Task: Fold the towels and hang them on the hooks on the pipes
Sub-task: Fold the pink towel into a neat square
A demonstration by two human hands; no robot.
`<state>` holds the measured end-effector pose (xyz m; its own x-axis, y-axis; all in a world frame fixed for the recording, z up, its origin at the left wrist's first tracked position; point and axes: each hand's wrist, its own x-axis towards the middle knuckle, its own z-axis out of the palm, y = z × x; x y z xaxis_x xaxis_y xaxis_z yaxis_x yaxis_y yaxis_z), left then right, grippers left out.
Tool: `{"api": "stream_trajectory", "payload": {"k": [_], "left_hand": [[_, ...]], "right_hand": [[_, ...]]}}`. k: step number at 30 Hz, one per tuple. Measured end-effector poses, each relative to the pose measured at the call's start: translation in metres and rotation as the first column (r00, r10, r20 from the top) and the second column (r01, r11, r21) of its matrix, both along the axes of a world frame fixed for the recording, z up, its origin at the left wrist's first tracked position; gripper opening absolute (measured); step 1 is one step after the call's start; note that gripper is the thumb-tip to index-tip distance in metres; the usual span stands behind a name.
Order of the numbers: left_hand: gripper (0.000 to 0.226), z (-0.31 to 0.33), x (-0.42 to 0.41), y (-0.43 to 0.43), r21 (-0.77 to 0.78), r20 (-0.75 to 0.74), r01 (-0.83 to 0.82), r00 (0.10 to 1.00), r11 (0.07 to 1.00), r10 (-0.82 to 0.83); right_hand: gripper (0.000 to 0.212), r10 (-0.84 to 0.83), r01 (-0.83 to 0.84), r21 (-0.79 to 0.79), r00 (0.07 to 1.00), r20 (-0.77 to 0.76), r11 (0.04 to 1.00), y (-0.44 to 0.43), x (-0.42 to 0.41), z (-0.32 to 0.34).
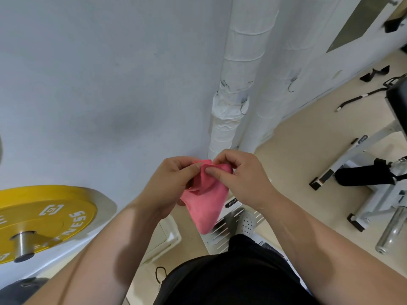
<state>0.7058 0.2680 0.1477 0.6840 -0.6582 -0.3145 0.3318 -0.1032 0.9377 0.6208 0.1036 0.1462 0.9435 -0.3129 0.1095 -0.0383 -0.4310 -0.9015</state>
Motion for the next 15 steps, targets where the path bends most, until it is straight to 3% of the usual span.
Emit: {"api": "stream_trajectory", "payload": {"k": [4,9,15], "left_hand": [[0.031,-0.005,-0.006,0.003,-0.047,-0.103,-0.057,0.993,0.997,0.052],[0.028,-0.006,-0.015,-0.004,-0.053,-0.081,-0.051,0.996,0.997,0.047],[0.029,0.001,-0.022,-0.011,-0.019,0.090,-0.036,0.995,0.999,0.038]], "right_hand": [[0.016,0.030,-0.030,-0.003,0.999,0.017,1.000,-0.001,-0.001,-0.002],[0.015,0.016,-0.014,-0.051,0.999,0.049,0.999,-0.003,0.001,-0.001],[0.024,-0.026,0.033,-0.142,0.999,0.048,0.989,-0.006,0.000,0.003]]}}
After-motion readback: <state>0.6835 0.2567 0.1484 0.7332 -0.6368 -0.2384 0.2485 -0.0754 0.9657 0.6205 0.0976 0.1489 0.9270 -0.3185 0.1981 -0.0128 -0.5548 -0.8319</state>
